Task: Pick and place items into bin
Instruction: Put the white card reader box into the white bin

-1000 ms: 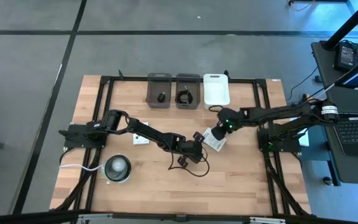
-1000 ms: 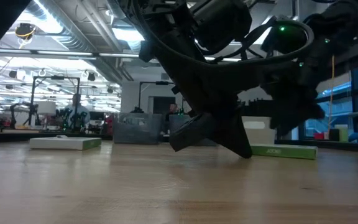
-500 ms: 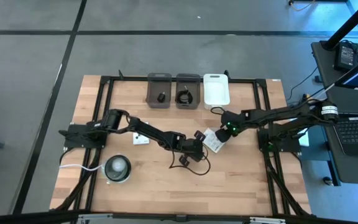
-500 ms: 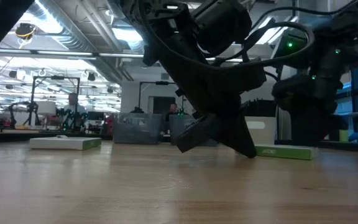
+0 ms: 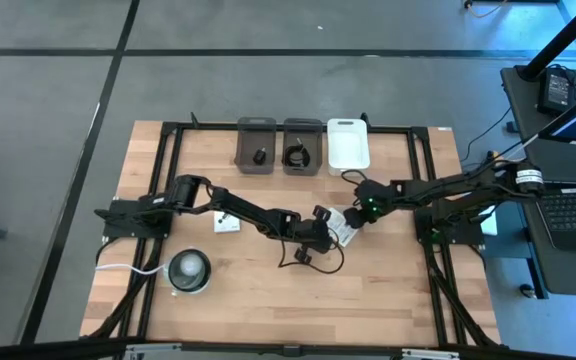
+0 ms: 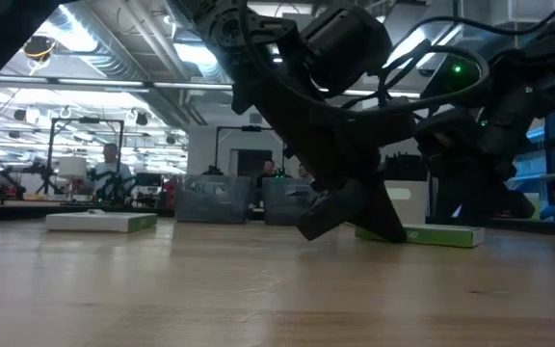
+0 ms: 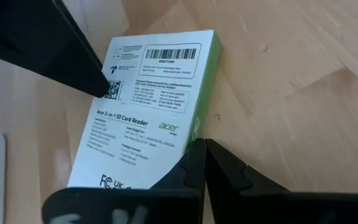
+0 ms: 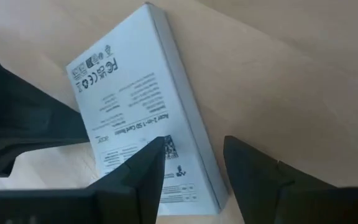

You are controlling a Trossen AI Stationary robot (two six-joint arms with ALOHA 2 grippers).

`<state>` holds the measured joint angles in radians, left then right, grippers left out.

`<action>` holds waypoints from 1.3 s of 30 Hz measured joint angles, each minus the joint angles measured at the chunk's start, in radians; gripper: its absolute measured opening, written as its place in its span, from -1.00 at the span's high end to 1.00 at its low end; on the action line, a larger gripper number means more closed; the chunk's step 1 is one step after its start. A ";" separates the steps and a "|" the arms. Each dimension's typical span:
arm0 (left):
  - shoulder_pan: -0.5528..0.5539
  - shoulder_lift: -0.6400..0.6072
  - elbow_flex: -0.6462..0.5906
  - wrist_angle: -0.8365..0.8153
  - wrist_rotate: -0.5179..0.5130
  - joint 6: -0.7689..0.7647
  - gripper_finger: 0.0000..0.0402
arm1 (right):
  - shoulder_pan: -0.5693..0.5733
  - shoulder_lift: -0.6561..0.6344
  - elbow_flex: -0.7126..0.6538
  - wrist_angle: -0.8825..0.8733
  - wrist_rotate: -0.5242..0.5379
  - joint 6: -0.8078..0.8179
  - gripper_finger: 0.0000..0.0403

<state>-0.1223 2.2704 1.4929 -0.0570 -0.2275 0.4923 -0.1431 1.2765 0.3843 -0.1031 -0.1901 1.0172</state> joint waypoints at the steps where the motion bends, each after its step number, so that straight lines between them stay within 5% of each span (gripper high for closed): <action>1: 0.000 0.000 0.000 0.000 0.001 0.000 0.98 | 0.003 0.005 0.000 0.004 0.000 0.001 0.16; 21: -0.003 0.001 -0.004 0.021 0.002 0.000 0.98 | 0.008 0.067 -0.005 0.177 -0.137 0.049 0.15; 39: -0.006 0.001 -0.005 0.019 -0.024 -0.004 0.98 | 0.018 0.064 0.011 0.148 -0.455 0.056 0.16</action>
<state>-0.1280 2.2711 1.4876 -0.0376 -0.2518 0.4885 -0.1249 1.3408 0.3954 0.0451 -0.6451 1.0735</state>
